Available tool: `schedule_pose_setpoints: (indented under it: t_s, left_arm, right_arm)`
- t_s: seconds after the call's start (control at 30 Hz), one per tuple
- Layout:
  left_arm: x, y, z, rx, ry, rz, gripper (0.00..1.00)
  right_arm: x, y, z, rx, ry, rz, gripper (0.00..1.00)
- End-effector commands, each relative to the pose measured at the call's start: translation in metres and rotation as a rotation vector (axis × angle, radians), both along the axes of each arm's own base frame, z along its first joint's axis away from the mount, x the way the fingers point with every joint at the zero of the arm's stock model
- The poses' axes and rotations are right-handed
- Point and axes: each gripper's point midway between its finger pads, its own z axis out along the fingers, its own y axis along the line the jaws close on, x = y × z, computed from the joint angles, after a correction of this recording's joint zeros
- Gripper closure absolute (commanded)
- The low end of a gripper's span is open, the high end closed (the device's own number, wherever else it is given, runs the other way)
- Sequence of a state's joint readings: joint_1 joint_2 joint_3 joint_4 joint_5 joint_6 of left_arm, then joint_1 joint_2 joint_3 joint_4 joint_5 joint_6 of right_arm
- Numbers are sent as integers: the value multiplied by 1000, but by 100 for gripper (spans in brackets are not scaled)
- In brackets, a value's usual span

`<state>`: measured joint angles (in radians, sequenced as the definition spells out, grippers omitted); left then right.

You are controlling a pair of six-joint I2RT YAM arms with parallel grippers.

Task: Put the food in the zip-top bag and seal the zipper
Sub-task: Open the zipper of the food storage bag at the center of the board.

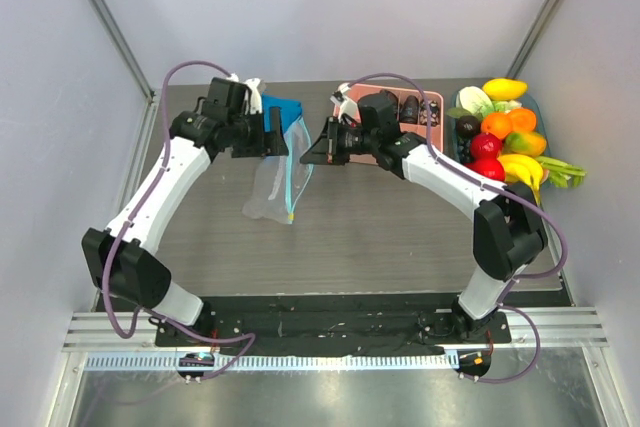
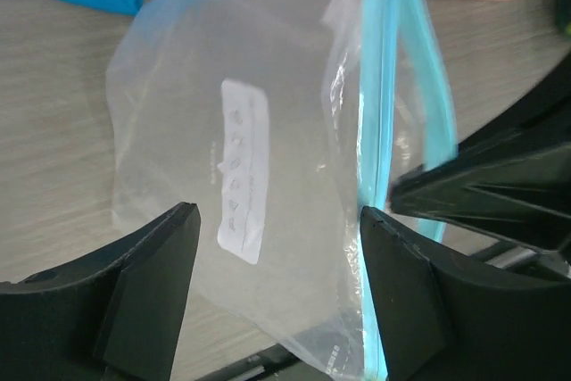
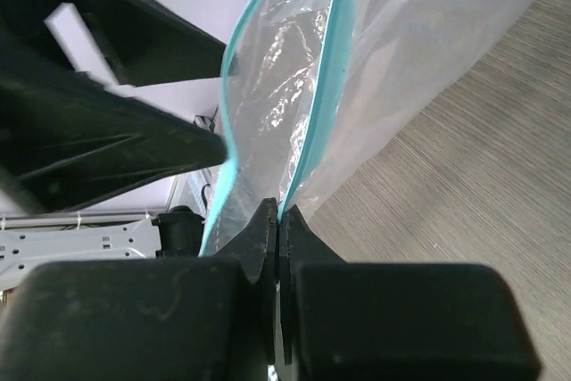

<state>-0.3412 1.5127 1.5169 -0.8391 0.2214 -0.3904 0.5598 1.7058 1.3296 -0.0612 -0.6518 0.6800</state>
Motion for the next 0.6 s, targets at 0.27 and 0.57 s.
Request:
schedule_pose_setpoints:
  t_s: [0.27,0.57]
  left_arm:
    - [0,-20,58,359,-321,-47,25]
    - [2,-23,33,478,-294,-24,31]
  right_arm:
    - [8,2,19,-9,-23,-91,99]
    - [4,8,21,50,100,-121,99]
